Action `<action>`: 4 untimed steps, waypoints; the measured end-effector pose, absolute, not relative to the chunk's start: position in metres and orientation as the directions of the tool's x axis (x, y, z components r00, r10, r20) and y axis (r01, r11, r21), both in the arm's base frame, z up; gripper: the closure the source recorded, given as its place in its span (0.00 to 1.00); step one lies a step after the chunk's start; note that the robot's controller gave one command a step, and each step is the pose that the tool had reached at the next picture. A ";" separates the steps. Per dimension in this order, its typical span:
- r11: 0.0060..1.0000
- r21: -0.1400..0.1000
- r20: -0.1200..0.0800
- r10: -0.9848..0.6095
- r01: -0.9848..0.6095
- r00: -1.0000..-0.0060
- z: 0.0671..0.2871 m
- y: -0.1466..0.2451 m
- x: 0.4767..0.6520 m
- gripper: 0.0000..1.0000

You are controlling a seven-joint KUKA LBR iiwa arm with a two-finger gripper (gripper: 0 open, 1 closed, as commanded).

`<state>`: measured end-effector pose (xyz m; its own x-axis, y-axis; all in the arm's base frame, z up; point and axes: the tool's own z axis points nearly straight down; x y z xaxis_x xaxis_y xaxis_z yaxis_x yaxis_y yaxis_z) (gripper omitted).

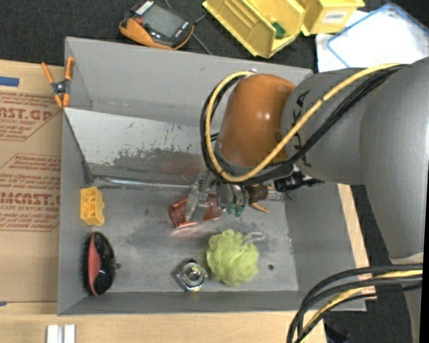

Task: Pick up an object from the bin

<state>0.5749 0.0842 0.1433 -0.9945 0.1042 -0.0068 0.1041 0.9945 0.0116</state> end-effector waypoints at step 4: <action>0.994 0.013 -0.016 0.113 0.112 -0.994 0.203 0.063 0.590 1.00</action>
Offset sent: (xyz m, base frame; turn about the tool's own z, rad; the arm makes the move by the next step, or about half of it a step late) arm 0.0184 -0.0215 0.0630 0.0239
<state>0.5902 0.0635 0.2030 -0.9935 0.1126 -0.0162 0.1124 0.9936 0.0128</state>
